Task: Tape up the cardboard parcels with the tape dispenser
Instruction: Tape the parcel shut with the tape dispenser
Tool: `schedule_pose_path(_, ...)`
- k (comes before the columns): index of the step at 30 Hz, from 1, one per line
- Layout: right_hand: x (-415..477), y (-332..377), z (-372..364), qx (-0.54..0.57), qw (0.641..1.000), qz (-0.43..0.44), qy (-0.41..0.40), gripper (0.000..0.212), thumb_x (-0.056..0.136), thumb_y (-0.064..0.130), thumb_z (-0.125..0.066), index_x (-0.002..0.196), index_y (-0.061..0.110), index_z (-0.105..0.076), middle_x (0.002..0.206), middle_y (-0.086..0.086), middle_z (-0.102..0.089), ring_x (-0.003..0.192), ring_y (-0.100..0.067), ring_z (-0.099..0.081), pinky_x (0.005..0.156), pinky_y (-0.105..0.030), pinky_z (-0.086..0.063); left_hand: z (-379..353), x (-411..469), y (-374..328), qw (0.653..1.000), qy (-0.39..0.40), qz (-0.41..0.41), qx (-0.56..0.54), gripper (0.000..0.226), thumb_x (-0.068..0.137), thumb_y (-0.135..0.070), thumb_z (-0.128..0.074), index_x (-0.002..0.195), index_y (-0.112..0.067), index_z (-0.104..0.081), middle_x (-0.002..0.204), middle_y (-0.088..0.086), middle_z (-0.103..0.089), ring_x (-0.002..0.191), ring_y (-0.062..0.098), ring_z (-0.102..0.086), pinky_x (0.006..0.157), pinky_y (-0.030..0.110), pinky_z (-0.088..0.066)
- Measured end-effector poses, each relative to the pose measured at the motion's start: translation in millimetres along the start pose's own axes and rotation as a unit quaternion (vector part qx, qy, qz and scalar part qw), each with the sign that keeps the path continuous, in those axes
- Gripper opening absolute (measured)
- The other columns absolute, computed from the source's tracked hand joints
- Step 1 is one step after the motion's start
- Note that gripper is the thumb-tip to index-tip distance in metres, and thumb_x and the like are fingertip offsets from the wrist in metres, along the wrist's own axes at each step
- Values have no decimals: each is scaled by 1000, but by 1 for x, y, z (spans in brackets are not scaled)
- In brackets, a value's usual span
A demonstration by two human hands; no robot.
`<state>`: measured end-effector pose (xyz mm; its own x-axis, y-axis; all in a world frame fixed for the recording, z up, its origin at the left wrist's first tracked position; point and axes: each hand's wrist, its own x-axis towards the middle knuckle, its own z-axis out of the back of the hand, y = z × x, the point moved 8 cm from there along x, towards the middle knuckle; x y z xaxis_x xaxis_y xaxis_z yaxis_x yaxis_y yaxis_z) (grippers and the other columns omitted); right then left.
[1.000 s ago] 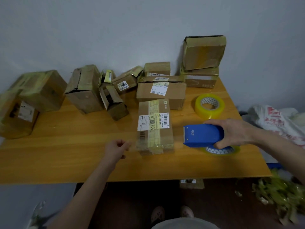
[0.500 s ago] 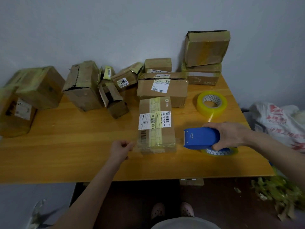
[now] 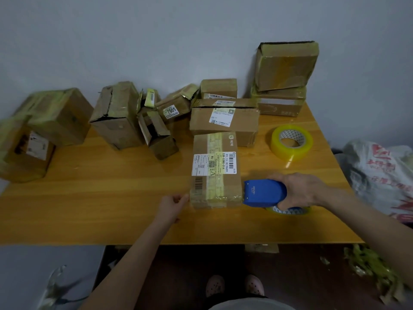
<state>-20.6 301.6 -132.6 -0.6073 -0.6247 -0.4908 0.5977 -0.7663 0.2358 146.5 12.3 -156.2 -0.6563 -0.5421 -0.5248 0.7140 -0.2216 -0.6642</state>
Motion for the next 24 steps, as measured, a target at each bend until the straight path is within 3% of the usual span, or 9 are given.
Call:
schedule_pose_path(4, -2, 2, 4, -6, 1000, 12, -9, 79, 70, 48, -71, 139, 38, -34, 107, 9, -61, 95, -15, -57, 76, -35, -53, 16, -6, 1, 984, -42, 10, 174, 63, 95, -30, -57, 147, -7, -30, 130, 15, -51, 106, 30, -58, 79, 39, -54)
schedule_pose_path(5, -3, 2, 3, -7, 1000, 15, -12, 79, 70, 48, -71, 139, 38, -35, 107, 8, -62, 95, -15, -58, 76, -35, -53, 24, -11, -8, 969, -103, -44, 221, 58, 95, -24, -57, 145, -8, -33, 132, 14, -50, 107, 28, -58, 84, 38, -53)
schedule_pose_path(7, -4, 3, 2, -7, 1000, 18, -17, 78, 70, 50, -71, 138, 39, -35, 108, 8, -62, 95, -16, -59, 77, -36, -53, 17, -35, -46, 921, -183, -253, 234, 44, 92, -12, -55, 136, -11, -48, 127, 10, -54, 100, 21, -59, 80, 31, -52)
schedule_pose_path(8, -3, 2, 2, -10, 1000, 20, -18, 78, 70, 52, -71, 138, 40, -34, 109, 7, -62, 96, -17, -59, 78, -36, -53, -2, -51, -66, 891, -168, -354, 231, 42, 91, -10, -54, 133, -13, -53, 126, 9, -57, 99, 19, -60, 79, 29, -53)
schedule_pose_path(10, -4, 1, 3, -18, 999, 23, -20, 80, 69, 56, -70, 139, 41, -33, 110, 8, -63, 98, -16, -59, 78, -36, -53, -57, -71, -87, 832, -74, -465, 293, 50, 93, -13, -48, 142, -20, -41, 145, 4, -44, 127, 21, -48, 104, 38, -43)
schedule_pose_path(12, -5, -2, 3, -16, 999, 25, -20, 81, 68, 60, -70, 139, 43, -34, 111, 9, -62, 99, -16, -58, 78, -35, -52, -97, -67, -80, 793, -6, -453, 408, 60, 100, -24, -35, 150, -27, -2, 158, -6, -1, 147, 17, 0, 120, 42, -1)
schedule_pose_path(14, -8, -8, 0, 12, 1000, 21, -9, 82, 68, 57, -71, 139, 43, -33, 111, 10, -61, 99, -16, -58, 80, -37, -53, -106, -52, -65, 769, 2, -419, 482, 65, 102, -35, -27, 146, -28, 21, 155, -10, 22, 143, 14, 23, 117, 42, 14)
schedule_pose_path(21, -26, -38, -4, 114, 993, 0, 10, 89, 68, 42, -74, 144, 43, -28, 104, 16, -53, 94, -11, -53, 75, -30, -45, -106, -38, -54, 748, -1, -411, 521, 75, 100, -35, -31, 140, -32, 32, 151, -13, 31, 137, 10, 34, 110, 36, 26)
schedule_pose_path(24, -26, -40, -4, 126, 992, 11, 20, 88, 68, 37, -75, 143, 44, -29, 99, 21, -51, 91, -9, -53, 76, -30, -46, -105, -38, -54, 752, 6, -408, 518, 75, 100, -33, -32, 140, -33, 31, 149, -15, 32, 137, 10, 33, 113, 37, 22)
